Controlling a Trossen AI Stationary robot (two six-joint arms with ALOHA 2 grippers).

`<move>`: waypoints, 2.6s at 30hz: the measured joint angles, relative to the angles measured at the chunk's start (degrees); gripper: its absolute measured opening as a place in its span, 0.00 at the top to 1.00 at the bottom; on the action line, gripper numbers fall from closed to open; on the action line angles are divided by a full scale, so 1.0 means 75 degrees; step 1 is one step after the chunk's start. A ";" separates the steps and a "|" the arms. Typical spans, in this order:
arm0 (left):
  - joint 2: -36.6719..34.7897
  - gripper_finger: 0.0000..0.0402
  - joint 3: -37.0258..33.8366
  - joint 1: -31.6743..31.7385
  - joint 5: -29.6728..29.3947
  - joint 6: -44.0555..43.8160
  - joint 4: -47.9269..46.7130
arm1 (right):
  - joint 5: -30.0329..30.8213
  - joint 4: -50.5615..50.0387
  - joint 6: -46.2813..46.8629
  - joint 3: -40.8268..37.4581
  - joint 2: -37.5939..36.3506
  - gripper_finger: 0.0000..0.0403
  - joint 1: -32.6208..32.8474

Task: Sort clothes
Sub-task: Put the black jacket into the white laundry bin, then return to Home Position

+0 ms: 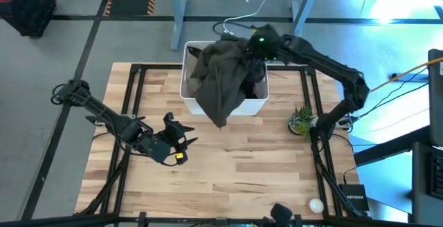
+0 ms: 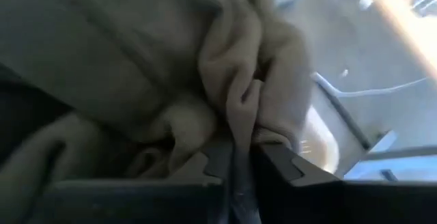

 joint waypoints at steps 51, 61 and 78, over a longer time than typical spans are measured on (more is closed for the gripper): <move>0.0000 0.57 0.0000 0.0026 -0.0003 -0.0032 -0.0026 | 0.0381 0.0870 -0.0184 -0.2943 -0.0056 0.53 -0.0160; 0.0000 0.57 0.0000 0.0044 -0.0003 -0.0035 -0.0012 | 0.1036 -0.0473 -0.0238 -0.0944 -0.0420 0.53 0.0750; -0.0035 0.59 -0.0186 -0.0524 -0.0867 0.0891 -0.0038 | 0.0293 0.0103 0.0177 -0.0150 -0.2098 0.63 0.3874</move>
